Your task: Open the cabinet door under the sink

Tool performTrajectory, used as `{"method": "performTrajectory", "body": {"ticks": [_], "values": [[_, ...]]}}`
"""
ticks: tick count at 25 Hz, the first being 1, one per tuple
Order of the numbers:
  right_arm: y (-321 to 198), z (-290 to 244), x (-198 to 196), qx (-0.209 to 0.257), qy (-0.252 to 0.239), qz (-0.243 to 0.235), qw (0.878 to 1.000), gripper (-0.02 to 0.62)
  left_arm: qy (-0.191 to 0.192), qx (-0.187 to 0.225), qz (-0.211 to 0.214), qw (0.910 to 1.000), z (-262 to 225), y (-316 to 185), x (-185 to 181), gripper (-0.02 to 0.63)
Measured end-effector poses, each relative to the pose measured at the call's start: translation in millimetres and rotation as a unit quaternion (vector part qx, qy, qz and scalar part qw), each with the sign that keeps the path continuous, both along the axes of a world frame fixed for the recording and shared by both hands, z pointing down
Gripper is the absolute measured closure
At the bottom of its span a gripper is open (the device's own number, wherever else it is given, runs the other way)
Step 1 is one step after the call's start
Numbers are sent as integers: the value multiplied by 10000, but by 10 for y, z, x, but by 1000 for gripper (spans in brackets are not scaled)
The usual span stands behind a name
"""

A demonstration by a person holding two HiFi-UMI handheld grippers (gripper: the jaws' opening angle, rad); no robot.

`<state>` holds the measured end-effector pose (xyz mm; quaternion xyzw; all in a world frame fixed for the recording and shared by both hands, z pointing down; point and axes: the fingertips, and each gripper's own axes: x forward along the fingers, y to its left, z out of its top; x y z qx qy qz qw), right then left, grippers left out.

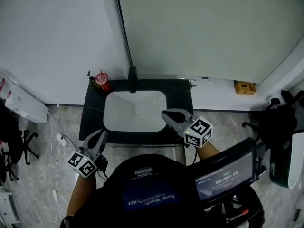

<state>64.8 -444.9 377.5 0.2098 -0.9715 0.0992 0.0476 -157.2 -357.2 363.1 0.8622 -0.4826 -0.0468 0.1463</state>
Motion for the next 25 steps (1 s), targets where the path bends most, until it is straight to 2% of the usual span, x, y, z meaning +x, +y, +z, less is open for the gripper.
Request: {"method": "performTrajectory", "body": {"ticks": [6, 13, 15, 19, 25], "values": [[-194, 46, -265, -85, -66, 185, 9998, 597, 97, -21, 180, 9998, 57, -293, -233, 606], [-397, -166, -681, 24, -185, 798, 9966, 597, 201, 241, 898, 9955, -50, -747, -670, 606], [-515, -200, -746, 1, -202, 996, 9948, 597, 260, 266, 1110, 9931, -106, -920, -701, 606], [-741, -179, -815, -89, -125, 1210, 9925, 597, 121, 165, 1373, 9903, -42, -1251, -726, 606], [-871, -52, -623, -252, 194, 1274, 9913, 597, 286, 170, 1490, 9883, -6, -1441, -531, 606]]}}
